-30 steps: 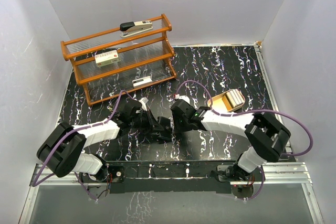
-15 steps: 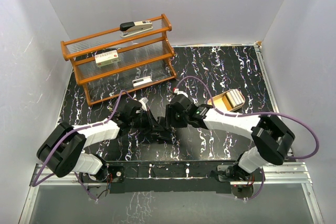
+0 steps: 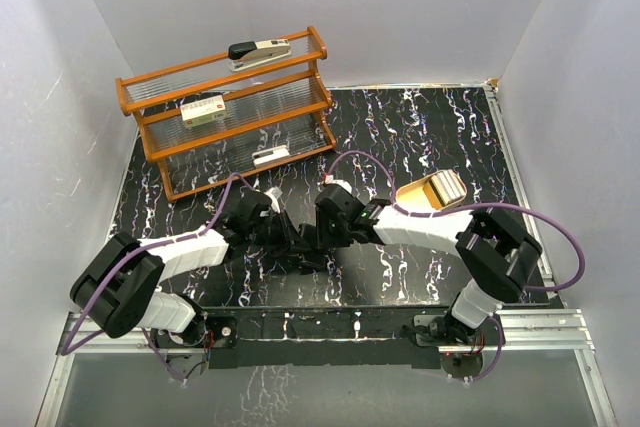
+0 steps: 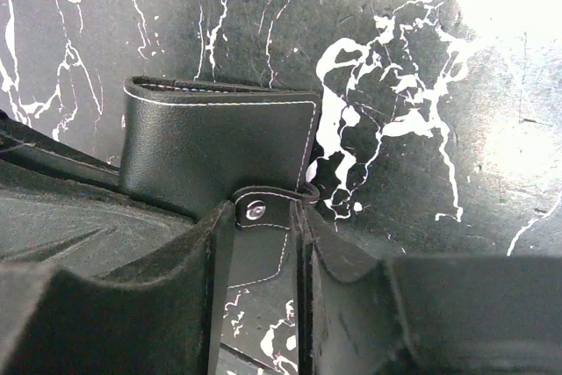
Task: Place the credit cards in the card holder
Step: Open the card holder at the center of the board.
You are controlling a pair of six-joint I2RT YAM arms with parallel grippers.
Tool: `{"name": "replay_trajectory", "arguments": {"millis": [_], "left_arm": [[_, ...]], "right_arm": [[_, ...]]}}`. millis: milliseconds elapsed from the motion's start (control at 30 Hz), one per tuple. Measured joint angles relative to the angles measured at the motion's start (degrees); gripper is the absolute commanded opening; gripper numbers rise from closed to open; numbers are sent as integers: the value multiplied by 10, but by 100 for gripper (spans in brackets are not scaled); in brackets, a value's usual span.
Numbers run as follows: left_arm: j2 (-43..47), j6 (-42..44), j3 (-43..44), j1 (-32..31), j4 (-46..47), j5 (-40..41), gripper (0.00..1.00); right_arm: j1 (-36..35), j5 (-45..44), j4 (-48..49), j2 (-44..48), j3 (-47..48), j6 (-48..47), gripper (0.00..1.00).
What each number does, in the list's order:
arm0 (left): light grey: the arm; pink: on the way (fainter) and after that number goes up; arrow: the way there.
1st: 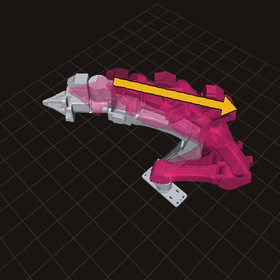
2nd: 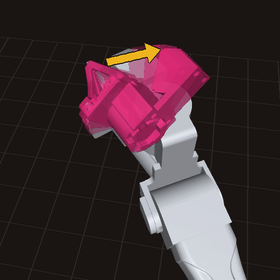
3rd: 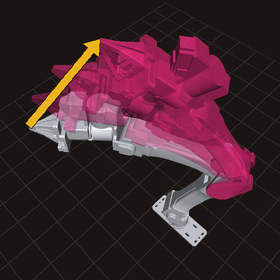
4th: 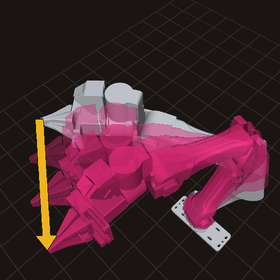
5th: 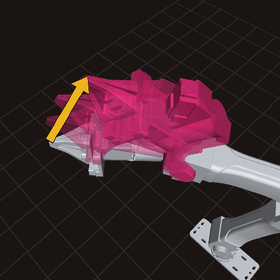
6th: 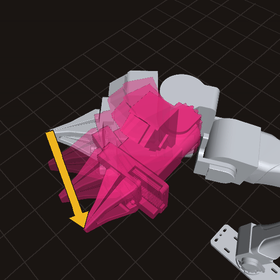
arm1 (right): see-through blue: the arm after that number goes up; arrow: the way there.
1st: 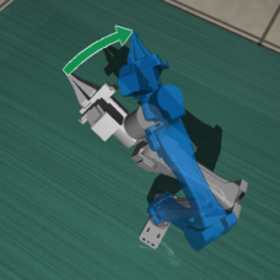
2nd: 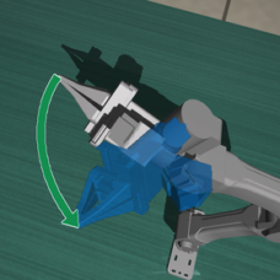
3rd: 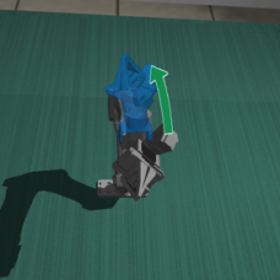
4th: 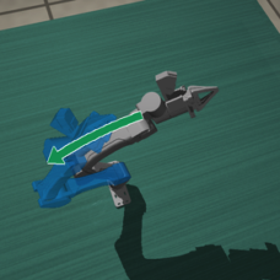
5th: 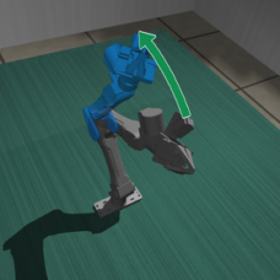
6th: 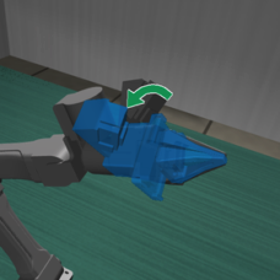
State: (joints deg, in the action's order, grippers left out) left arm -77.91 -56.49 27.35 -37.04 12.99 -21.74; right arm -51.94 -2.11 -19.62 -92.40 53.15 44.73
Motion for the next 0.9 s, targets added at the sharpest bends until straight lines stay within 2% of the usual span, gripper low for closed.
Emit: {"name": "replay_trajectory", "arguments": {"millis": [467,900], "left_arm": [[0,-1,4,-3,1,15,0],[0,-5,4,-3,3,16,0]], "right_arm": [[-14,-42,-8,0,8,-10,0],[-16,-53,-1,7,3,-27,0]]}}
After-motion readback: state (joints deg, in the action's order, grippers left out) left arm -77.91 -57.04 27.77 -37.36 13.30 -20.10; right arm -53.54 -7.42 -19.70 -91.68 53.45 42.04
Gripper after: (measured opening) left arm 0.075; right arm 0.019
